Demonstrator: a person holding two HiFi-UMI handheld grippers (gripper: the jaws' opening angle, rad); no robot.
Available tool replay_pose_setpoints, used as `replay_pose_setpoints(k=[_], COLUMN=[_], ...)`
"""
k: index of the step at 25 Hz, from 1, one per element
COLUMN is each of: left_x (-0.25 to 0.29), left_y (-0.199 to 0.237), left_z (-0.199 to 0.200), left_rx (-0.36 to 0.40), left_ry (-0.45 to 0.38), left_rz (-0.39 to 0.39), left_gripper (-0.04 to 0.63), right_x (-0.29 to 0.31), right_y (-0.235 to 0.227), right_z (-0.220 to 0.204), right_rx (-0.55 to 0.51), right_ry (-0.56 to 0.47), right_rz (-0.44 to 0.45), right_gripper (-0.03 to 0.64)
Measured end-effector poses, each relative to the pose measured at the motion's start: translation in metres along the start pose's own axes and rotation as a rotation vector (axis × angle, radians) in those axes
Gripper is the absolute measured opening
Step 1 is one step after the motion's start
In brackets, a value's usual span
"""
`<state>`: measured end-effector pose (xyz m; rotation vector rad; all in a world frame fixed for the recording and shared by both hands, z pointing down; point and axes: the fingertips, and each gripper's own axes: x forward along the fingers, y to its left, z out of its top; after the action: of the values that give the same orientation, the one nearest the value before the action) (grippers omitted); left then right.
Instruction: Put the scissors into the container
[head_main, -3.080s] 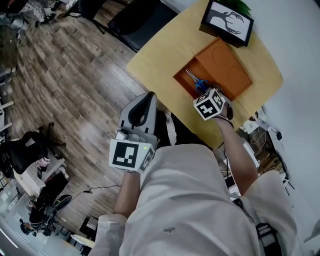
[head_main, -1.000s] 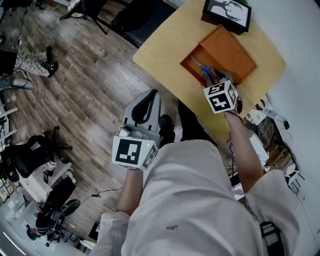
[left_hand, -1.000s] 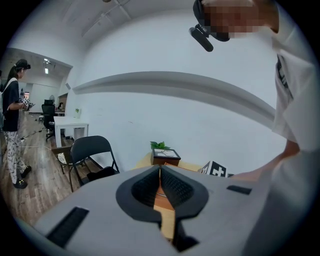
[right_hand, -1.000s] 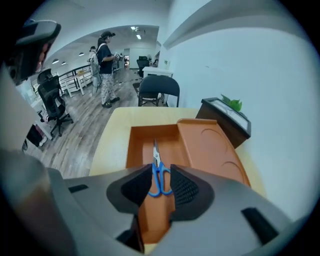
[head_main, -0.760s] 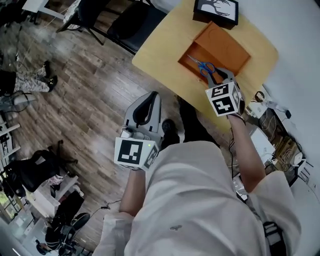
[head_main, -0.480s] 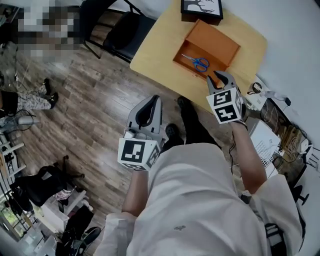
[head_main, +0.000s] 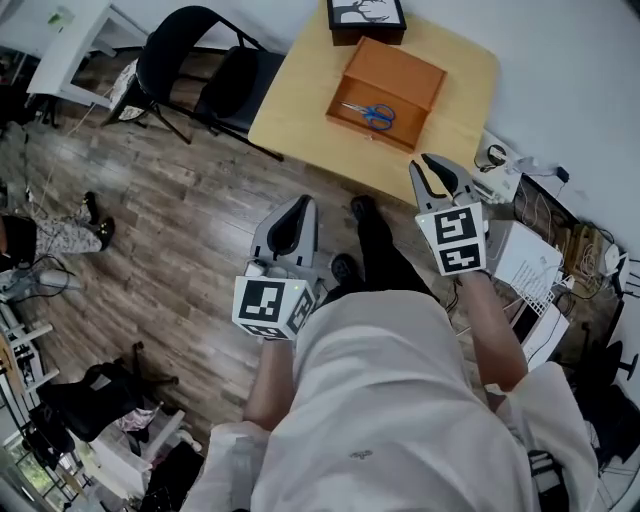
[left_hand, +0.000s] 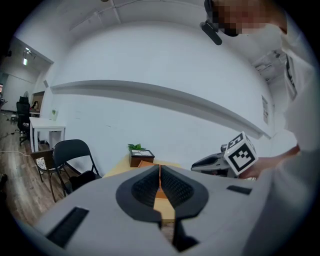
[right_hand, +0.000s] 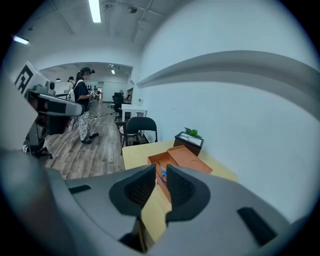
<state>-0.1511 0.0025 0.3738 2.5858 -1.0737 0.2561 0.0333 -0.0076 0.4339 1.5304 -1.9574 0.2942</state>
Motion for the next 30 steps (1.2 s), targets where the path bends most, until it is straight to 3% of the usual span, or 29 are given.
replay_pose_setpoints(k=[13, 20, 30], left_x=[-0.019, -0.020, -0.016], left_y=[-0.031, -0.051, -0.070], left_z=[-0.001, 0.004, 0.011], left_rx=[0.035, 0.029, 0.042], left_ry=[-0.011, -0.016, -0.023], left_rz=[-0.094, -0.141, -0.146], left_gripper=[0.008, 0.008, 0.008], right_x=[-0.090, -0.109, -0.132], right_y=[0.025, 0.025, 0.022], right_z=[0.027, 0.028, 0.034], right_rx=[0.012, 0.042, 0.088], right_ry=[-0.196, -0.240, -0.289], right_rz=[-0.081, -0.084, -0.067], right_gripper=[0.034, 0.014, 0.000])
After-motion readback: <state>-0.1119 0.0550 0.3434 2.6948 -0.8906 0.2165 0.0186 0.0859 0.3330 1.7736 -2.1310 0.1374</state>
